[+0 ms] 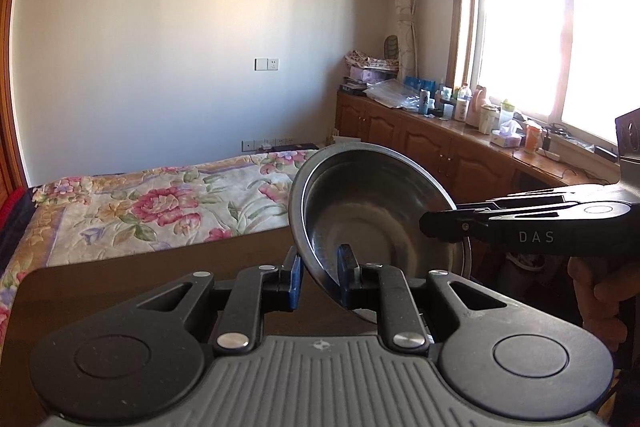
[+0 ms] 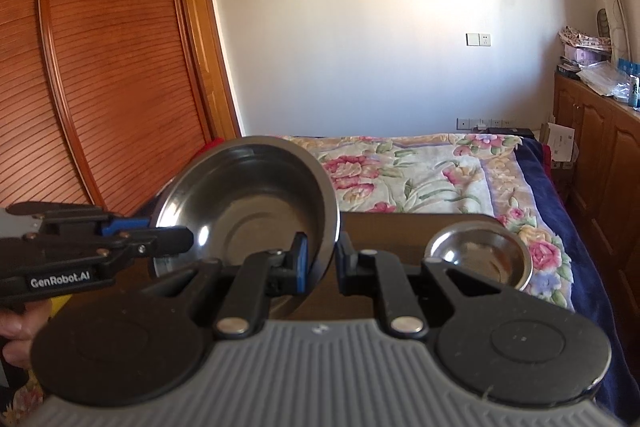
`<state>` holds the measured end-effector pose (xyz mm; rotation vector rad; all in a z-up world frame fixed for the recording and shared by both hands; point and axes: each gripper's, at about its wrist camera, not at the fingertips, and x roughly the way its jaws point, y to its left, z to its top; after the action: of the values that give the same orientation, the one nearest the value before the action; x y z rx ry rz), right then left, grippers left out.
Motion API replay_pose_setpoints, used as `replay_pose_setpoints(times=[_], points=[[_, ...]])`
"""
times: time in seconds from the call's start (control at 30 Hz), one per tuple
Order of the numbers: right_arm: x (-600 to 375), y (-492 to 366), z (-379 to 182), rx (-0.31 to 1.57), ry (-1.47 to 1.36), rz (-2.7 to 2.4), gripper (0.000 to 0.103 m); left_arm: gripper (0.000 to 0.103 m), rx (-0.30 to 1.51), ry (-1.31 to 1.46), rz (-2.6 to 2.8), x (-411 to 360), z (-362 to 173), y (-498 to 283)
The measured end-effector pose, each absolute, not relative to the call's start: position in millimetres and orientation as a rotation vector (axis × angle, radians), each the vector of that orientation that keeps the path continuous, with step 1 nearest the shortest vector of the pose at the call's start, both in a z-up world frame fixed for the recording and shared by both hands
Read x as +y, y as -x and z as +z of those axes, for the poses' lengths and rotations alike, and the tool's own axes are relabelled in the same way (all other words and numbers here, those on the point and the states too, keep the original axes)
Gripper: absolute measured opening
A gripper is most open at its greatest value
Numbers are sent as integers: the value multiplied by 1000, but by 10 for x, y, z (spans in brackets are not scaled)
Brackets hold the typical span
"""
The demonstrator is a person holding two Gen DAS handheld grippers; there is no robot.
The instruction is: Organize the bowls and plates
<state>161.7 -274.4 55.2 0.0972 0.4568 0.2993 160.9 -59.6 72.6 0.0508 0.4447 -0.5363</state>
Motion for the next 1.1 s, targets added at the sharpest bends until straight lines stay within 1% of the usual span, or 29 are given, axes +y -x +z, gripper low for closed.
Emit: replay_pose_setpoints(times=[0.4, 0.7, 1.1], points=[[-2742, -1286, 219, 501, -127, 315, 16, 21, 519, -19, -545, -553, 301, -1263], [-2699, -1184, -28, 528, -122, 310, 16, 21, 568, -41, -545, -582, -9, -1150], [-2682, -1158, -292, 557, -130, 286, 11, 22, 598, -120, -521, -668, -260, -1101]])
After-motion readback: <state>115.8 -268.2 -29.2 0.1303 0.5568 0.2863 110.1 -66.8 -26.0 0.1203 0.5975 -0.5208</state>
